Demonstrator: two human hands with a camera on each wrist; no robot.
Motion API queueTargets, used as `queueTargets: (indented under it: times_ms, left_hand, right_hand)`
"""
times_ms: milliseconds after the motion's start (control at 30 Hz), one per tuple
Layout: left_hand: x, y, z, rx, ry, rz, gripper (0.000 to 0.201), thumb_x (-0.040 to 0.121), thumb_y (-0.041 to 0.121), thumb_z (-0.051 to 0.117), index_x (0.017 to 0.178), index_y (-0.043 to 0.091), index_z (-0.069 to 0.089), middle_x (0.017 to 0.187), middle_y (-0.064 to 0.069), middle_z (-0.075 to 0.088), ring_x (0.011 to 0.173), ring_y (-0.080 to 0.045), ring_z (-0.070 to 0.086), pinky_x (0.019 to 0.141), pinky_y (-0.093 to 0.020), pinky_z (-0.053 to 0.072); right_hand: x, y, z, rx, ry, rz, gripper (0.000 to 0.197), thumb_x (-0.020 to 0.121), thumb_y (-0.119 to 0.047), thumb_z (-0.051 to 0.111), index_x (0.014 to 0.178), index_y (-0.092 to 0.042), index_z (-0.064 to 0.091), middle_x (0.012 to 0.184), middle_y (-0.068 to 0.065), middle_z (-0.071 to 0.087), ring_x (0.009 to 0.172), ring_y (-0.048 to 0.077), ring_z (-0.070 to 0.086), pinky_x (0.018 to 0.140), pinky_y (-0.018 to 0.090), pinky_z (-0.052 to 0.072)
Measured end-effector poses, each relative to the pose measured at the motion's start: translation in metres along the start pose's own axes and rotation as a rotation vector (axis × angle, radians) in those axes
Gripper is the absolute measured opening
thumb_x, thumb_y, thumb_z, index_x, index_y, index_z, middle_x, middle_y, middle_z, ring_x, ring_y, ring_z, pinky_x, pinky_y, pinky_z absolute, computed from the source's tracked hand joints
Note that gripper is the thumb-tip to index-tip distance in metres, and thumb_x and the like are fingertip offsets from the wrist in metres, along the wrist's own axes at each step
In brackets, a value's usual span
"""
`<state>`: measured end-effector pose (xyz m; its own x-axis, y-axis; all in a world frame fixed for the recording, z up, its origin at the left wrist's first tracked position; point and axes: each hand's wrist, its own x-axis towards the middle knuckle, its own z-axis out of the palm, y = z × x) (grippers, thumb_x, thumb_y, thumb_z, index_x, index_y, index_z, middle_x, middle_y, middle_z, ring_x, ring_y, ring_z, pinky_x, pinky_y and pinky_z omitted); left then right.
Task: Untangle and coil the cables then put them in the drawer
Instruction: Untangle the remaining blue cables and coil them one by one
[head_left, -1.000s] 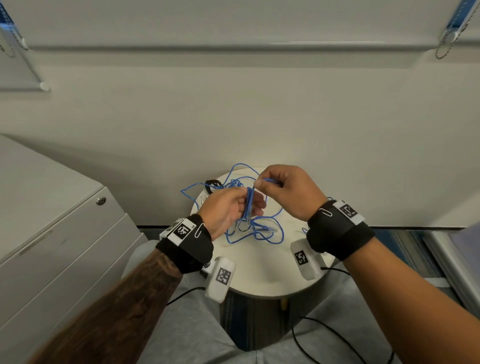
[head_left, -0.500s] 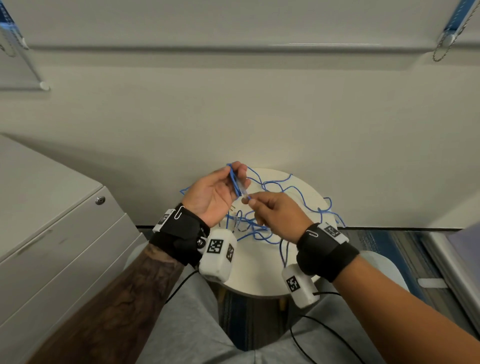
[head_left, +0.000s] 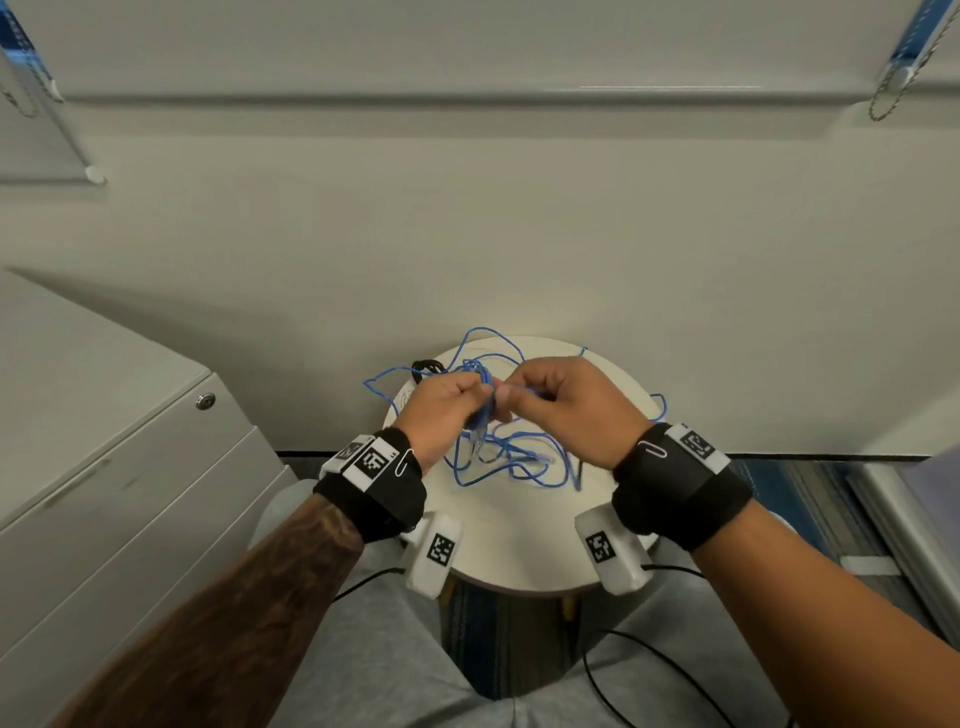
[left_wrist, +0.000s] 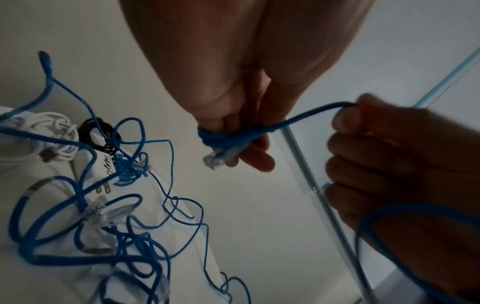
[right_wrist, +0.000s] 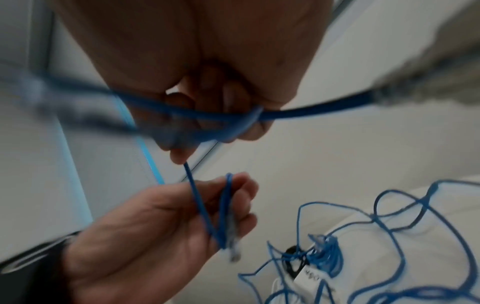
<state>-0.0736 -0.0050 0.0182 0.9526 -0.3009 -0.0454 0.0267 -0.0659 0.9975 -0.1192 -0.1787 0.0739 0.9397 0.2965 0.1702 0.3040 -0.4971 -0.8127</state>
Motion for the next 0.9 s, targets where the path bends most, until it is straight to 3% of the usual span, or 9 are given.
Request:
queueTargets:
  times_ms: [67,133,233,367,467,567,667,800,900]
  left_hand:
    - [-0.005,0.004,0.005,-0.069,-0.081,-0.053,0.034,0.102,0.008,0.038,0.088,0.004,0.07,0.083,-0.011,0.072,0.074,-0.023,0.065,0.075,-0.035,0.051]
    - [-0.009,0.01,0.007,-0.116,-0.139,-0.069,0.035,0.102,0.008,0.035,0.094,-0.007,0.066,0.089,-0.02,0.069,0.071,-0.026,0.062,0.075,-0.037,0.051]
    - [-0.012,0.018,0.008,-0.113,-0.216,-0.066,0.033,0.1,0.001,0.036,0.089,-0.004,0.066,0.084,-0.018,0.066,0.065,-0.022,0.058,0.073,-0.033,0.05]
    - [-0.011,0.024,0.007,-0.306,-0.283,-0.1,0.028,0.101,0.003,0.035,0.094,-0.005,0.061,0.084,-0.016,0.061,0.06,-0.017,0.054,0.073,-0.034,0.051]
    - [-0.01,0.029,0.006,-0.588,-0.314,-0.134,0.023,0.097,0.008,0.038,0.097,-0.002,0.058,0.085,-0.01,0.06,0.063,-0.014,0.055,0.074,-0.032,0.054]
    - [-0.005,0.031,0.002,-0.892,-0.226,-0.138,0.021,0.098,0.01,0.038,0.1,0.0,0.057,0.088,-0.008,0.062,0.067,-0.012,0.06,0.08,-0.032,0.055]
    - [0.005,0.029,-0.008,-1.037,-0.04,-0.116,0.024,0.101,0.009,0.037,0.101,0.0,0.06,0.093,-0.01,0.066,0.072,-0.011,0.063,0.085,-0.033,0.056]
    - [0.013,0.021,-0.011,-0.985,0.149,-0.085,0.027,0.104,0.011,0.035,0.098,0.001,0.06,0.091,-0.01,0.066,0.072,-0.011,0.067,0.085,-0.031,0.054]
    - [0.018,0.008,-0.008,-0.878,0.225,-0.066,0.028,0.105,0.012,0.033,0.1,0.001,0.059,0.087,-0.008,0.068,0.075,-0.013,0.068,0.079,-0.028,0.055]
  right_hand:
    - [0.008,0.01,-0.007,-0.049,0.05,-0.001,0.022,0.097,-0.023,0.063,0.08,-0.012,0.072,0.066,-0.002,0.065,0.062,0.005,0.051,0.066,0.02,0.043]
    - [0.014,0.021,-0.012,-0.116,0.106,0.013,0.018,0.096,-0.026,0.065,0.083,-0.015,0.073,0.061,-0.009,0.056,0.057,0.003,0.046,0.061,0.019,0.039]
    - [0.018,0.032,-0.017,-0.104,0.159,0.031,0.017,0.095,-0.029,0.067,0.086,-0.016,0.073,0.06,-0.011,0.054,0.056,0.002,0.046,0.058,0.013,0.037]
    - [0.018,0.043,-0.012,-0.055,0.166,0.065,0.021,0.098,-0.037,0.06,0.088,-0.023,0.072,0.069,0.004,0.06,0.062,0.016,0.049,0.062,0.025,0.043]
    - [0.013,0.047,0.003,-0.025,0.126,0.081,0.026,0.104,-0.029,0.05,0.082,-0.029,0.065,0.065,-0.004,0.054,0.057,0.005,0.045,0.058,0.014,0.039]
    - [0.008,0.051,0.018,-0.036,0.036,0.111,0.027,0.105,-0.027,0.049,0.081,-0.028,0.063,0.06,-0.01,0.053,0.052,0.001,0.047,0.058,0.014,0.039]
    - [0.002,0.052,0.032,-0.074,-0.077,0.117,0.02,0.103,-0.026,0.051,0.103,-0.017,0.069,0.063,-0.006,0.059,0.055,0.003,0.054,0.061,0.02,0.046]
    - [0.0,0.044,0.038,-0.293,-0.109,-0.008,0.024,0.103,-0.031,0.049,0.097,-0.015,0.067,0.069,0.0,0.064,0.066,0.017,0.06,0.066,0.034,0.048]
    - [0.001,0.04,0.039,-0.456,-0.125,-0.086,0.027,0.103,-0.032,0.048,0.09,-0.012,0.062,0.072,0.004,0.062,0.069,0.023,0.058,0.063,0.037,0.045]
